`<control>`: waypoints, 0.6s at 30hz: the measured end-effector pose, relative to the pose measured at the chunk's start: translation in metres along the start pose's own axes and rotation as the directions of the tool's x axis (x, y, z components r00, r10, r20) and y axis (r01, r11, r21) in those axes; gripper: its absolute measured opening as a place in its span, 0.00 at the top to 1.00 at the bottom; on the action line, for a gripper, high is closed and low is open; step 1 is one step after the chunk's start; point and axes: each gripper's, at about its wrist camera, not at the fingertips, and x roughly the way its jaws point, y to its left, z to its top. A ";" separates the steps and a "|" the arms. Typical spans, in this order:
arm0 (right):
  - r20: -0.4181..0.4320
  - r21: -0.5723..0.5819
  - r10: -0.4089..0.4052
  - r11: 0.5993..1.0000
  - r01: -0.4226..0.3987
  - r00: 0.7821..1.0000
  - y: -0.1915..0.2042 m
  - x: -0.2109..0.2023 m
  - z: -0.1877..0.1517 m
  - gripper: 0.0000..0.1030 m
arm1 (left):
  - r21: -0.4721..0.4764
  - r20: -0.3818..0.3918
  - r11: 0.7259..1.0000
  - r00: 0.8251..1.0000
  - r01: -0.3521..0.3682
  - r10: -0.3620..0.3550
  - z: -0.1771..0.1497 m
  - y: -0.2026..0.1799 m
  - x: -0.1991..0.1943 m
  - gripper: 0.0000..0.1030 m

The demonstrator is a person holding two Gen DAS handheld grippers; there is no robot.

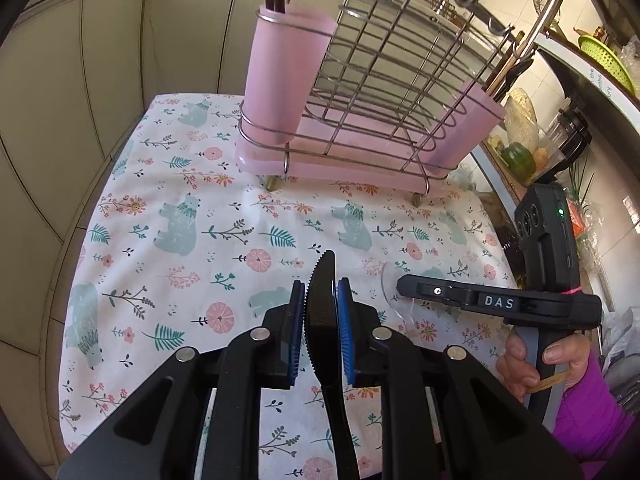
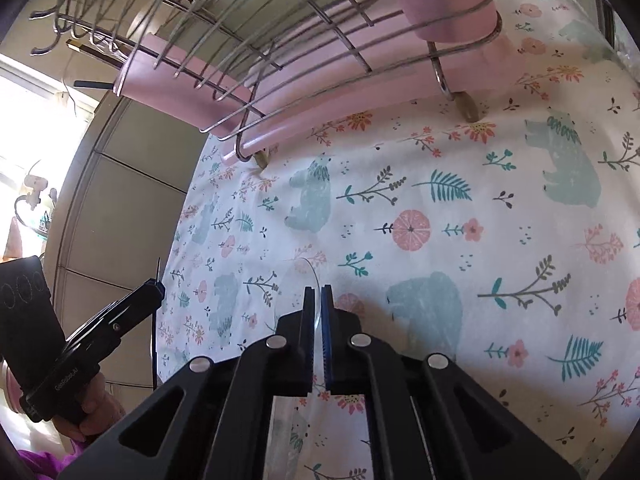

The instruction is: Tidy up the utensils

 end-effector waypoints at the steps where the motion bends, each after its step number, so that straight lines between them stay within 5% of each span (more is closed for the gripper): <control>1: 0.019 -0.007 0.006 1.000 -0.006 1.000 0.002 -0.006 0.000 0.98 | -0.002 0.010 1.000 1.000 0.002 -0.002 0.001 0.001 -0.003 0.85; 9: 0.280 -0.121 -0.015 0.991 0.051 0.960 0.030 -0.080 0.005 0.98 | -0.015 0.160 0.999 0.987 0.032 -0.029 0.020 0.000 -0.039 0.85; 14: 0.438 -0.151 -0.018 0.984 0.094 0.899 0.044 -0.129 0.012 0.98 | -0.006 0.277 0.999 0.960 0.050 -0.047 0.043 -0.005 -0.066 0.85; 18: 0.556 -0.174 -0.008 0.977 0.126 0.831 0.054 -0.167 0.020 0.98 | 0.020 0.394 0.999 0.918 0.040 -0.044 0.065 -0.014 -0.091 0.85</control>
